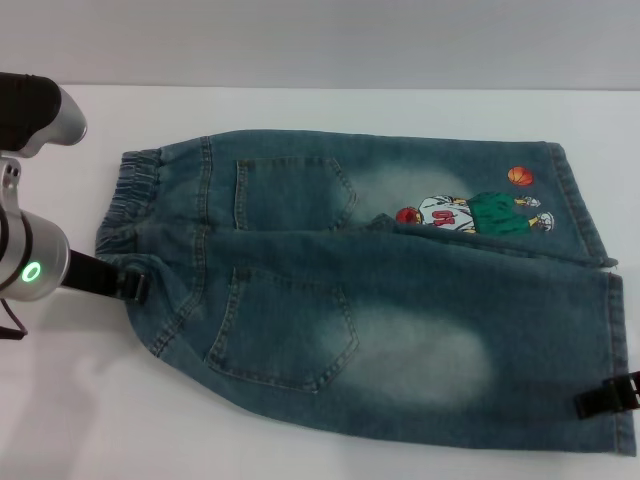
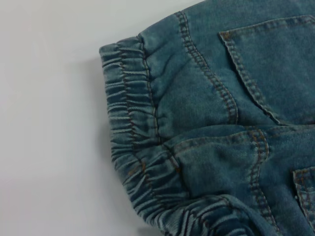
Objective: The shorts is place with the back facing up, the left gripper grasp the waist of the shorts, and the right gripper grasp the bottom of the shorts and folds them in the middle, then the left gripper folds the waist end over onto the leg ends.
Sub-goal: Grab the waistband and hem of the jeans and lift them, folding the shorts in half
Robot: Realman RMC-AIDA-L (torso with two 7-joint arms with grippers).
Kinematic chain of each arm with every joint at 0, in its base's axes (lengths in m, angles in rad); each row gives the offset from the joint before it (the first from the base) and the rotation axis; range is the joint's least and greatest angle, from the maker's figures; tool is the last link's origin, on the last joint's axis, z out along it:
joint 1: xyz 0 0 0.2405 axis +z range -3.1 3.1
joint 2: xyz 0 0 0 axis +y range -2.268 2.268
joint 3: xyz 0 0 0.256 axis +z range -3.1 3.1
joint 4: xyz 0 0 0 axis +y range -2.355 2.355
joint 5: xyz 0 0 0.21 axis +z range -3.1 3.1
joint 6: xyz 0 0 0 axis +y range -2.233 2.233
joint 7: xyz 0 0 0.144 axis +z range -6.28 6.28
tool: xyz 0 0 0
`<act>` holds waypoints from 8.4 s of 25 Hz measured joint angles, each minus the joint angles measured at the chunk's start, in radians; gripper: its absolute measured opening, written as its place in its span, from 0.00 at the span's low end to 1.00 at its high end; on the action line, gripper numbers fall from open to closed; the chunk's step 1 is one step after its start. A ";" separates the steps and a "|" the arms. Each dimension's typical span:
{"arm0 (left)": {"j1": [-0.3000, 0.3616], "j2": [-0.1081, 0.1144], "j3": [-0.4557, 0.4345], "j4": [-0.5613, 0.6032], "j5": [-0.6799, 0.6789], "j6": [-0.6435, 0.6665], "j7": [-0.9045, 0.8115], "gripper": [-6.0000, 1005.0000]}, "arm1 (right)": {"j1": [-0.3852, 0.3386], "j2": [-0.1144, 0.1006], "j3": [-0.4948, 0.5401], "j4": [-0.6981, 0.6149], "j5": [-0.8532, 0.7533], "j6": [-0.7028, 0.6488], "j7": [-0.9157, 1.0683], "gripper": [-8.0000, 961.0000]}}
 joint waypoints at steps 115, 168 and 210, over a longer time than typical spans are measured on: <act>-0.014 0.001 -0.006 -0.014 0.000 0.046 0.000 0.22 | 0.070 -0.006 -0.100 0.103 0.133 -0.193 -0.033 0.09; 0.059 0.003 0.016 0.147 -0.054 0.711 -0.064 0.23 | -0.034 0.001 -0.200 0.543 0.959 -1.712 -0.972 0.03; -0.091 0.003 0.107 0.478 -0.147 1.080 0.088 0.66 | 0.054 -0.005 -0.235 0.716 1.039 -1.900 -0.932 0.38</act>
